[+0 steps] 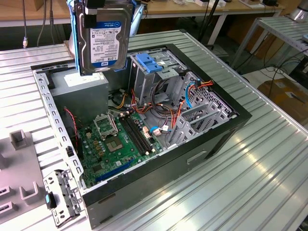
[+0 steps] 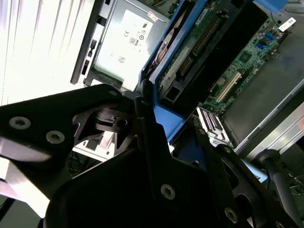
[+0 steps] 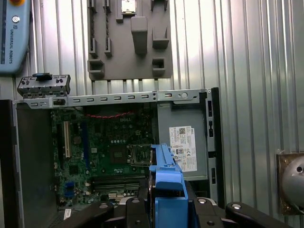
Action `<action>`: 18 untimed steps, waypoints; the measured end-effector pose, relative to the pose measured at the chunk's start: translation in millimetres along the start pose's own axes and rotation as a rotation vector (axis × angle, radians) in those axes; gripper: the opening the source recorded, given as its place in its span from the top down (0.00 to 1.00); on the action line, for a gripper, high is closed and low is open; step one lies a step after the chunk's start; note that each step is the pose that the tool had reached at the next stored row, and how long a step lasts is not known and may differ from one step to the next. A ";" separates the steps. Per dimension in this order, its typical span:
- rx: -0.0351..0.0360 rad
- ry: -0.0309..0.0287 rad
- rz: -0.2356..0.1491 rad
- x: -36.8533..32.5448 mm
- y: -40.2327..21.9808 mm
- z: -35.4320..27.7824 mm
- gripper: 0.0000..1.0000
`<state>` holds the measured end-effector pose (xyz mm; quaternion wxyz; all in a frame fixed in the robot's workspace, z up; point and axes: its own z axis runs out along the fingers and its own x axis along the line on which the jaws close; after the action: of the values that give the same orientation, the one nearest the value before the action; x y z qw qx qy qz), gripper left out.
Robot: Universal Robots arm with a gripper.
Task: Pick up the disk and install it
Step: 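Insert the disk into the insertion slot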
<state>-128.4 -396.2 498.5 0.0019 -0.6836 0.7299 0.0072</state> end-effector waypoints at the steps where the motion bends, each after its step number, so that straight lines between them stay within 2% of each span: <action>1: 0.0000 -0.0001 0.000 0.1 0.0 0.0 0.63; 6: 0.0001 -0.0001 0.000 2.6 -0.2 0.0 0.63; 7: 0.0000 -0.0001 0.000 11.1 -0.8 -0.2 0.63; 9: 0.0000 0.0000 0.000 23.3 -1.6 -0.3 0.63; 10: 0.0000 0.0000 0.000 26.9 -1.8 -0.4 0.63; 18: 0.0000 0.0000 0.000 33.9 -2.3 -0.4 0.63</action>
<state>-128.3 -430.2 498.5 0.0019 -0.6836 0.7298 0.0072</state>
